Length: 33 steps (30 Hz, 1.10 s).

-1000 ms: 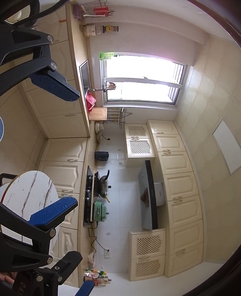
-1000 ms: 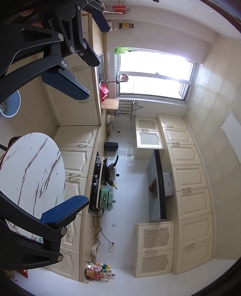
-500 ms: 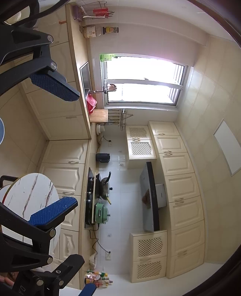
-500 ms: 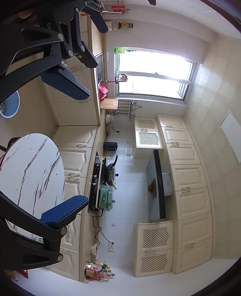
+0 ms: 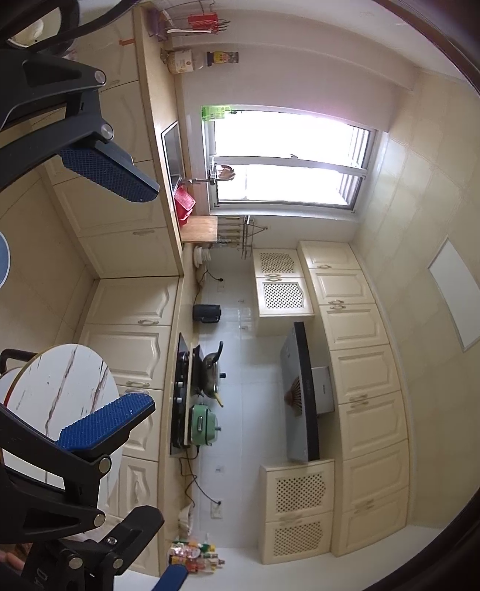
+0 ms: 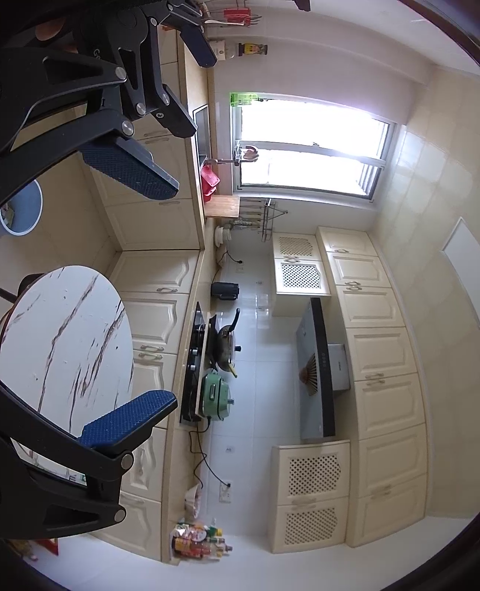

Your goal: Collect trash

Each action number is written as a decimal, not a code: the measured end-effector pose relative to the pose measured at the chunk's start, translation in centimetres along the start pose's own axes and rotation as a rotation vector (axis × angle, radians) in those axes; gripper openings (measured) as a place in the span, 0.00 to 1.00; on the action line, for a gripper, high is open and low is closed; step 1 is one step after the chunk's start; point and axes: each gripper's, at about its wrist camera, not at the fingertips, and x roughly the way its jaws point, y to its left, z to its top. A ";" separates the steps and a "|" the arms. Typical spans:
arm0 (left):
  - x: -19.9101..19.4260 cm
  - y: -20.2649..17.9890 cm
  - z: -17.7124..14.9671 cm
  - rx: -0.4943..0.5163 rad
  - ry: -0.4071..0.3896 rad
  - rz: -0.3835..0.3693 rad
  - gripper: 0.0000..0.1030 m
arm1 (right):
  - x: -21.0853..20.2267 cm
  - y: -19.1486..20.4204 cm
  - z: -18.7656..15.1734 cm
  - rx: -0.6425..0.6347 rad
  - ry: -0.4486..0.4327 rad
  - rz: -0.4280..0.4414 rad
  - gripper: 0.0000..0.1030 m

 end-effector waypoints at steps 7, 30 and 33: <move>0.2 2.2 3.1 0.005 0.010 -0.007 0.99 | 0.3 0.0 -0.1 0.002 0.005 0.001 1.00; 0.4 6.2 10.4 0.024 0.016 -0.019 0.99 | 0.8 -0.1 -0.8 0.011 0.022 0.002 1.00; 0.4 6.3 10.2 0.025 0.017 -0.019 0.99 | 0.7 -0.3 -0.9 0.014 0.020 0.002 1.00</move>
